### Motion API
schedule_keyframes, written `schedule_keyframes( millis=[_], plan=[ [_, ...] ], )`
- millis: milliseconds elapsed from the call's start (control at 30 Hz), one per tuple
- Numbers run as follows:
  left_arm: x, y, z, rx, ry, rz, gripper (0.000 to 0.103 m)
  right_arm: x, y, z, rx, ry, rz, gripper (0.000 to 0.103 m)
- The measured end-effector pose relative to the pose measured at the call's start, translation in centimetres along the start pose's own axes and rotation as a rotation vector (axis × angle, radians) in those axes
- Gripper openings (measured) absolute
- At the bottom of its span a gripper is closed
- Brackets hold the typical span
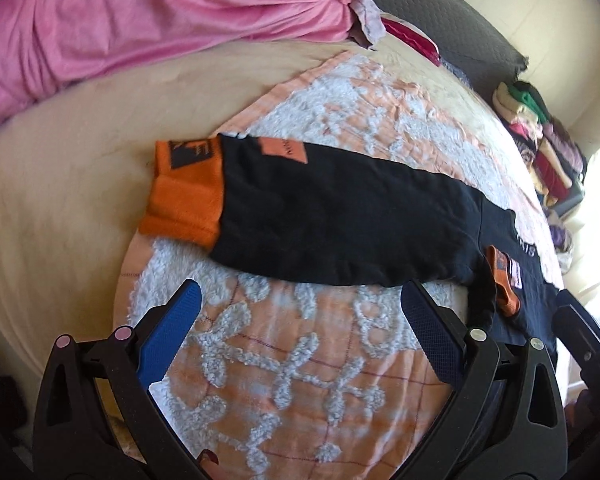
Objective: Fold small clothes
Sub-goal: 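Move the left tool to the other orange cuff and grasp it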
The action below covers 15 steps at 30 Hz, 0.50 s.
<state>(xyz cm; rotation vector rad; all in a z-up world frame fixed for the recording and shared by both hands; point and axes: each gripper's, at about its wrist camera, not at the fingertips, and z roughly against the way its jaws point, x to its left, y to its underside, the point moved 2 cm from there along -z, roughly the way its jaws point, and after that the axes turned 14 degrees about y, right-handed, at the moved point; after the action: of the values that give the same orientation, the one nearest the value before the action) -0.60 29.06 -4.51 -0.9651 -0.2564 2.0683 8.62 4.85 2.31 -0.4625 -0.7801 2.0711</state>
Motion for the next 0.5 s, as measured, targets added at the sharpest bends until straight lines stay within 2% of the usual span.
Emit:
schedule_keyframes(
  millis=[100, 167, 233, 500],
  plan=[
    [1.2, 0.1, -0.3, -0.015, 0.021, 0.041, 0.09, 0.3, 0.2, -0.2, 0.004, -0.005, 0.008, 0.098],
    [2.1, 0.1, -0.7, -0.028, 0.027, 0.079, 0.08, 0.2, 0.4, -0.4, 0.011, -0.005, 0.003, 0.098],
    [2.5, 0.0, -1.0, -0.058, 0.025, 0.097, 0.076, -0.1, 0.6, -0.6, 0.017, 0.0, -0.004, 0.098],
    [3.6, -1.9, -1.9, -0.159, 0.023, 0.159, 0.075, -2.1, 1.4, -0.9, 0.036, 0.033, -0.053, 0.098]
  ],
)
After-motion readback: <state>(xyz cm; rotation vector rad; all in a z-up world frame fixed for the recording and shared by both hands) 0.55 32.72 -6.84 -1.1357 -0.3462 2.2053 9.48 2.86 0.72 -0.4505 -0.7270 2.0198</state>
